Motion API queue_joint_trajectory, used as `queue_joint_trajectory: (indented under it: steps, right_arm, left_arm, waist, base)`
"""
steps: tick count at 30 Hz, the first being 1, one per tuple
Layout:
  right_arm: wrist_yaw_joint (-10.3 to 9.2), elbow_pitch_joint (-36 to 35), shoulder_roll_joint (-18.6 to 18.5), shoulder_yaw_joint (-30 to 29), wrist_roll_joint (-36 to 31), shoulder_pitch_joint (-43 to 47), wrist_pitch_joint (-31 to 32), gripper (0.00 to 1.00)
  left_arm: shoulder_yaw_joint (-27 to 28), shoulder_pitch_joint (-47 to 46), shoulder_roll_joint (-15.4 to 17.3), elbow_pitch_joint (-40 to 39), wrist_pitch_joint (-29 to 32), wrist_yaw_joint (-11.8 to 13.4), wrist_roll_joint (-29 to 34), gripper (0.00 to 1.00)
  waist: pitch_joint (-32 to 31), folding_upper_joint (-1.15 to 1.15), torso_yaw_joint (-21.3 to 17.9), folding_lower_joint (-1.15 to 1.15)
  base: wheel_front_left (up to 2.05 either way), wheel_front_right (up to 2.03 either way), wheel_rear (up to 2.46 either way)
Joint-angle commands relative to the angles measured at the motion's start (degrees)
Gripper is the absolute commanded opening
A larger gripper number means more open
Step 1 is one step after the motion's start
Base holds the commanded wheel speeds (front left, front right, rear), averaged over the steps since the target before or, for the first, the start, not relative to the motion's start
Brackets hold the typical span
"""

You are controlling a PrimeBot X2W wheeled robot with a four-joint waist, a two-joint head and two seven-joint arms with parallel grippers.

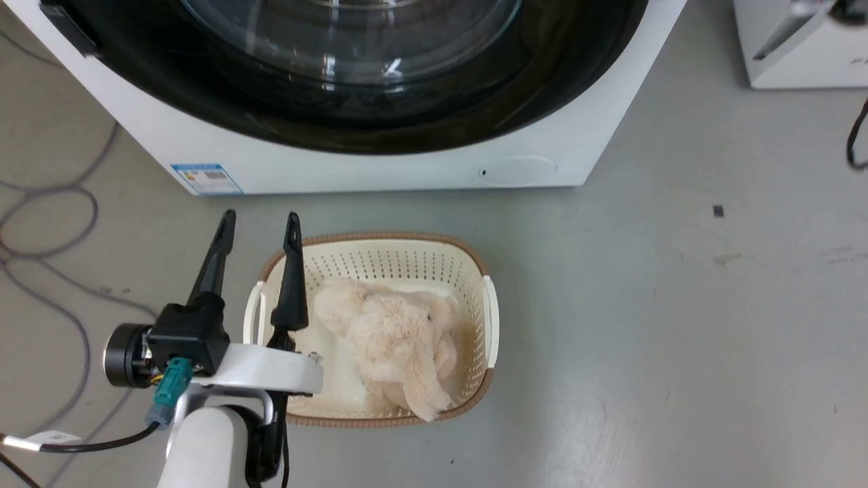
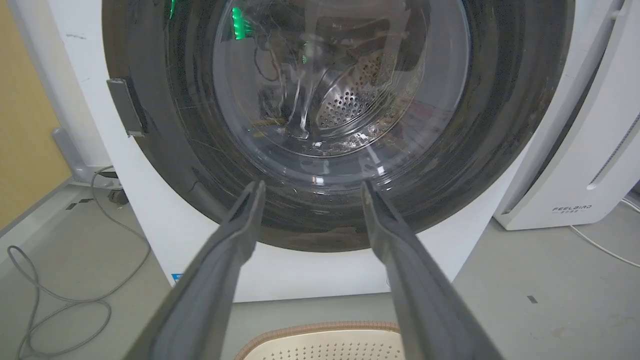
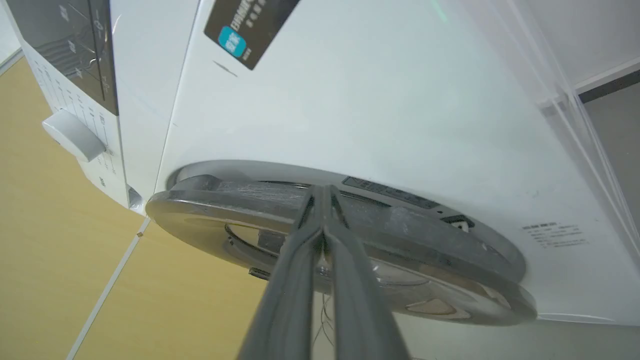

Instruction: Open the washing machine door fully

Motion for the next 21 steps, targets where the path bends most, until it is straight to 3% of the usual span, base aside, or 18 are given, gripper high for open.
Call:
queue_joint_trajectory:
  steps: [1, 16, 21]
  right_arm:
    - [0.06, 2.0, -0.1, 2.7, 2.4, -4.1, 1.8, 0.0]
    - [0.07, 11.6, 2.0, 17.9, 11.0, -17.1, 12.1, 0.0]
    - [0.07, 11.5, 2.9, 19.4, 10.3, -16.0, 13.5, 0.0]
  left_arm:
    - [0.1, -1.4, 0.1, -0.3, -0.7, -0.2, -0.7, 1.0]
    - [-0.8, -4.8, 0.0, 0.0, -2.5, -0.1, -2.2, 1.0]
    - [-1.1, -4.9, 0.0, 0.2, -2.5, 0.2, -2.5, 1.0]
  waist:
    - [1.4, 0.0, 0.1, -0.01]
    - [6.3, 0.0, 1.1, -0.01]
    - [6.3, 0.0, 1.3, -0.01]
  base:
    - [0.0, 0.0, 0.0]
    - [0.0, 0.0, 0.0]
    - [0.0, 0.0, 0.0]
